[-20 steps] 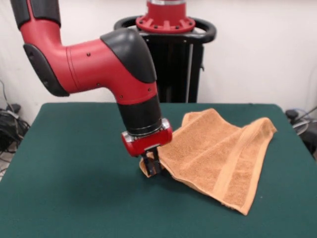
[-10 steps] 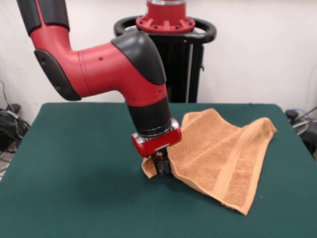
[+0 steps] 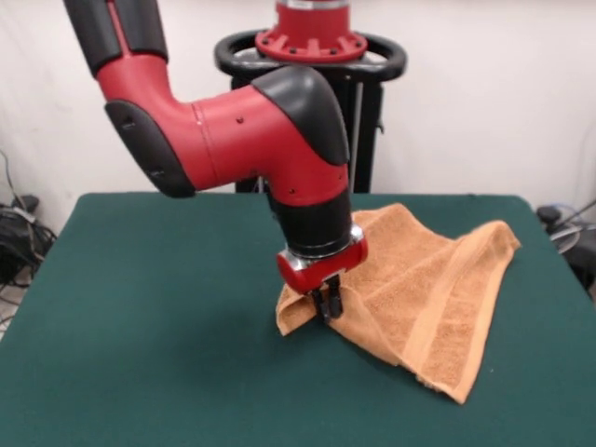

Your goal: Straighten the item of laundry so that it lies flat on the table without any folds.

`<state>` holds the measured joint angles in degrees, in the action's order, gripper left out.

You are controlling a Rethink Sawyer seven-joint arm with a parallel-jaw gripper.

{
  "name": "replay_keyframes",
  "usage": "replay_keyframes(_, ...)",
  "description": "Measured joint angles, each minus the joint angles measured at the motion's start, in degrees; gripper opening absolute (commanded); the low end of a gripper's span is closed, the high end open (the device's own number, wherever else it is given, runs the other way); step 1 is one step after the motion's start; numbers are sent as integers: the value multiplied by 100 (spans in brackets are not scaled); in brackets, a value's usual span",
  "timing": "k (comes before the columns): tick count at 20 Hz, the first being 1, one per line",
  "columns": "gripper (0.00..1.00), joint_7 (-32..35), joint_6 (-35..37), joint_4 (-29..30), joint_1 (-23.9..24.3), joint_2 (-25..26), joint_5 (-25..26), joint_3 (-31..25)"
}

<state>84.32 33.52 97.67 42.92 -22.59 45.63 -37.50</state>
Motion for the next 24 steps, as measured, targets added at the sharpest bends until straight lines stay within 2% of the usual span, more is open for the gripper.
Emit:
replay_keyframes(5,0,0,434,-186,-346,-7,-5,242)
replay_keyframes(11,0,0,617,-355,-688,-92,53,449)
replay_keyframes(17,0,0,617,-414,-1119,-272,358,763)
replay_keyframes(24,0,0,619,-414,-1297,-494,674,1064)
